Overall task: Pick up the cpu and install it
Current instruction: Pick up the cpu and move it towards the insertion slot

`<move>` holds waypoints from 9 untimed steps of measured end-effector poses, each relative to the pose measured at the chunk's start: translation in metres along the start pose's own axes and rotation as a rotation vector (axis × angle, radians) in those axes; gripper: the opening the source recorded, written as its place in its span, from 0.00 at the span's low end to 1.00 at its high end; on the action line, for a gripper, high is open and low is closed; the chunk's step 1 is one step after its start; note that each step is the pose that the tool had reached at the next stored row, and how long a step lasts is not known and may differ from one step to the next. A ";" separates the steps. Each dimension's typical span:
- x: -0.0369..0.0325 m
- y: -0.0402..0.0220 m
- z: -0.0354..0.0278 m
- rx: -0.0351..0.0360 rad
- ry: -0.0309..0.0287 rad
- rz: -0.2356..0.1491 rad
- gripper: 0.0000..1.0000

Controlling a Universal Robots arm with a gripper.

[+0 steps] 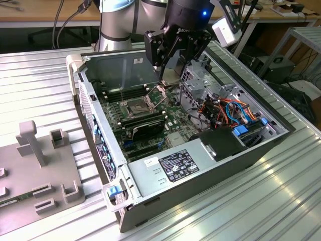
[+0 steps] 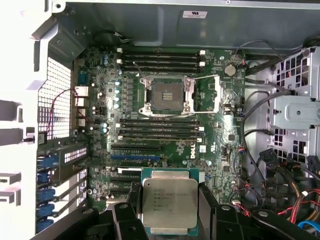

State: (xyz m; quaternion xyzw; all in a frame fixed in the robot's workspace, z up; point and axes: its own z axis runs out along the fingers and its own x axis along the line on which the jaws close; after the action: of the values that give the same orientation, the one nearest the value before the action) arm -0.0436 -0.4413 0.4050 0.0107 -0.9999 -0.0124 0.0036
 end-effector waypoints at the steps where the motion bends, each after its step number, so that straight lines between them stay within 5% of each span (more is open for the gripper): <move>1: -0.0001 0.0006 0.0014 0.0001 0.0000 0.000 0.55; 9: -0.0003 0.0043 0.0189 0.0001 0.0000 0.000 0.55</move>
State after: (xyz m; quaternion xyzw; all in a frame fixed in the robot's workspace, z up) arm -0.0436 -0.4366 0.3863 0.0107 -0.9999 -0.0124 0.0036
